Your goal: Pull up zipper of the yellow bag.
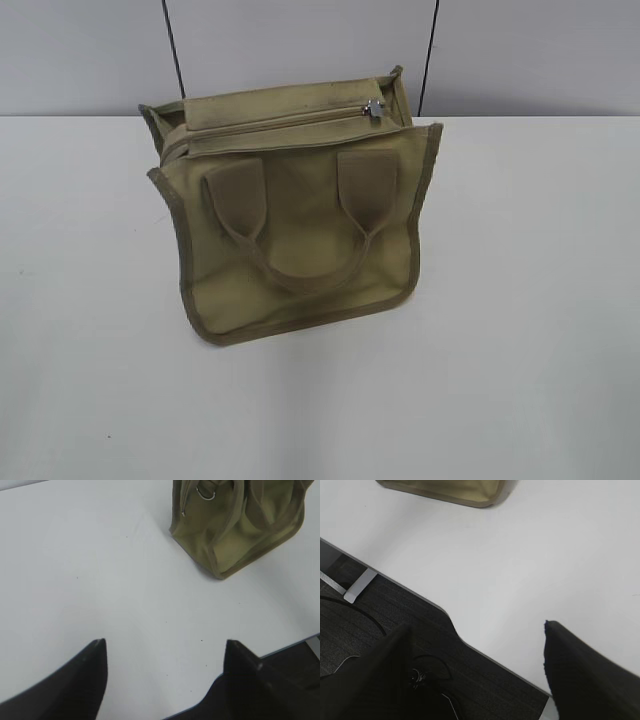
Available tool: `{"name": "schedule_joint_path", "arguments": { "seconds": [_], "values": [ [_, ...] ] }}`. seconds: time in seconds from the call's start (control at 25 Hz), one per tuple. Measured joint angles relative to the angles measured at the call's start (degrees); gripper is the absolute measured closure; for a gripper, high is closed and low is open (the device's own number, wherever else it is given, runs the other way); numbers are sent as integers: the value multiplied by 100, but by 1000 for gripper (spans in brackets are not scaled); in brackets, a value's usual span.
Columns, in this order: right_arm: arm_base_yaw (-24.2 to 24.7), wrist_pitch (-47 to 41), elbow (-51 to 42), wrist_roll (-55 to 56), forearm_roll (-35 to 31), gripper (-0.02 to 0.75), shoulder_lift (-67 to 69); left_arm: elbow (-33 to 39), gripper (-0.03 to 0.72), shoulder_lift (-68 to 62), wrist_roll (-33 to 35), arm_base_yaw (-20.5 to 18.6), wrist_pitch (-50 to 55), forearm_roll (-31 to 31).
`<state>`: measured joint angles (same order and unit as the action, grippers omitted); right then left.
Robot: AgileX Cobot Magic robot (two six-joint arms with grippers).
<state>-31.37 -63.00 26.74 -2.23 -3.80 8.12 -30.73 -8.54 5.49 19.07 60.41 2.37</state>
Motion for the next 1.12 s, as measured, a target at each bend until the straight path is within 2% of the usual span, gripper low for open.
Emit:
{"name": "schedule_joint_path", "arguments": {
  "seconds": [0.24,0.52,0.64,0.76,0.96,1.12],
  "values": [
    [0,9,0,0,0,142,10,0,201,0,16,0,0,9],
    [0,21,0,0,0,142,15,0,211,0,18,0,-1,13],
    [144,21,0,0,-12,142,16,2,211,21,18,-20,-6,13],
    [802,21,0,0,-102,142,16,2,212,167,18,-358,-6,13],
    [2207,27,0,0,-270,142,-219,2,214,581,18,-1311,-6,13],
    [2943,31,0,0,-295,142,-704,2,214,883,18,-1861,0,13]
  ]
}}
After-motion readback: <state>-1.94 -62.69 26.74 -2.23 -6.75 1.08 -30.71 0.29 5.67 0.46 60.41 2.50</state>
